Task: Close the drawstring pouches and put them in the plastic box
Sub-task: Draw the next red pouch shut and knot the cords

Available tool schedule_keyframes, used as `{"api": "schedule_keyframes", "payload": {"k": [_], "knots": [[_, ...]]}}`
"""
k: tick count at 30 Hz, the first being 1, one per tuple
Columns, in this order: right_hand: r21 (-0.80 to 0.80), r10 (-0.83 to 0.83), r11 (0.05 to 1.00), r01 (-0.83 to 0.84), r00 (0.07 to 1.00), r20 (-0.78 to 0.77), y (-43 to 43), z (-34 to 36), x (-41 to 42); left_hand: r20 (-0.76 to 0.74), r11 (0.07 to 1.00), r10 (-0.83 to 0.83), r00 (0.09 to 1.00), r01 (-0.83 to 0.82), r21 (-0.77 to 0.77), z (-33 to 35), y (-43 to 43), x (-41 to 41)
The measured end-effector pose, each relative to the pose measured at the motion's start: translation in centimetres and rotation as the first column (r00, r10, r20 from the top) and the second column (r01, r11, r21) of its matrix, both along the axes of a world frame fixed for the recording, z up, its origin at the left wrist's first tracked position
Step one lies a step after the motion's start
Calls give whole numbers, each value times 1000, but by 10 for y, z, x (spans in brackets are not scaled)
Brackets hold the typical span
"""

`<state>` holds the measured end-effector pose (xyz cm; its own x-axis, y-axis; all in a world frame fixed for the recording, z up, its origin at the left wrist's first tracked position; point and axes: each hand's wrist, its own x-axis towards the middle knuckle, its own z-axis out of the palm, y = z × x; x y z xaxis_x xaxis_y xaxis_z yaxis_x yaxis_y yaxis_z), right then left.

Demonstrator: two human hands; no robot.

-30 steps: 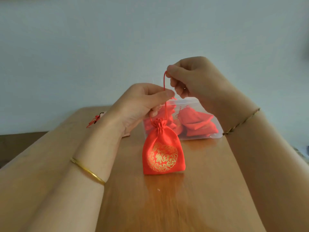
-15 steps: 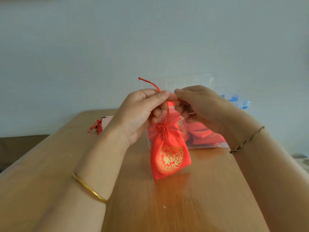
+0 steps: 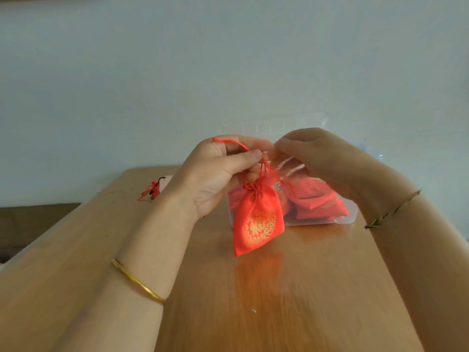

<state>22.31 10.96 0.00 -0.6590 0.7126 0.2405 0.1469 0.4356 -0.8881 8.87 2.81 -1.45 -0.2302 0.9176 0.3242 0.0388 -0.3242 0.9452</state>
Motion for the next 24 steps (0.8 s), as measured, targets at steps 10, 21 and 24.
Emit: {"api": "schedule_keyframes", "payload": {"k": [10,21,24], "knots": [[-342,198,908,-243,967,-161,9,-23,-18,-500,914,381,778,-234,332,-7,8,-3],[-472,314,785,-401,915,-254,10,-24,-17,-532,737,652,540,-289,611,-8,6,-5],[-499,290,773,-393,917,-274,11,-22,-16,-511,723,663,546,-291,627,-8,5,-4]]}}
